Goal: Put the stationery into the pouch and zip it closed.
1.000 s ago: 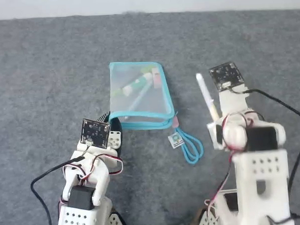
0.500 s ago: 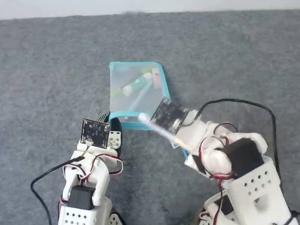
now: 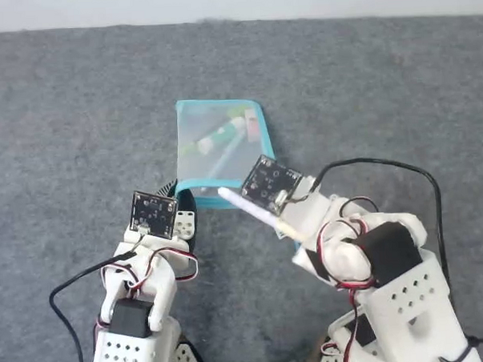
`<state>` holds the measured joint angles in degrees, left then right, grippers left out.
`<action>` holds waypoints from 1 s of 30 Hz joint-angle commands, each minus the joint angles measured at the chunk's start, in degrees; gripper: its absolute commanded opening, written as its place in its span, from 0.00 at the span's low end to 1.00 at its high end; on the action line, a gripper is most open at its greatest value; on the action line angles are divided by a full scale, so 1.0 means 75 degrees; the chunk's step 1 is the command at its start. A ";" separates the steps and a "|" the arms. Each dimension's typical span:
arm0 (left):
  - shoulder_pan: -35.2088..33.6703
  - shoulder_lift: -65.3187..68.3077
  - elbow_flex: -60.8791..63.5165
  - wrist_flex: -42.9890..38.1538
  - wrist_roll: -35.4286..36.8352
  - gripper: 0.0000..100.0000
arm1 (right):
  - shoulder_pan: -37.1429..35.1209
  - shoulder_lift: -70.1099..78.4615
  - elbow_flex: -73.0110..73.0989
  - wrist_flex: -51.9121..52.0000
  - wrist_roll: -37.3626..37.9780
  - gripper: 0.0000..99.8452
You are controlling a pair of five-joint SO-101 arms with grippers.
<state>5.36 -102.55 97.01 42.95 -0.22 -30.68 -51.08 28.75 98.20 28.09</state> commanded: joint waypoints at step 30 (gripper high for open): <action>0.0105 0.0047 -0.0053 -0.0223 0.0164 0.01 | -0.1377 0.5222 -0.3095 -0.2444 -0.3153 0.04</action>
<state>5.71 -102.55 97.01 42.95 -0.22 -38.24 -10.99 9.23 81.76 4.79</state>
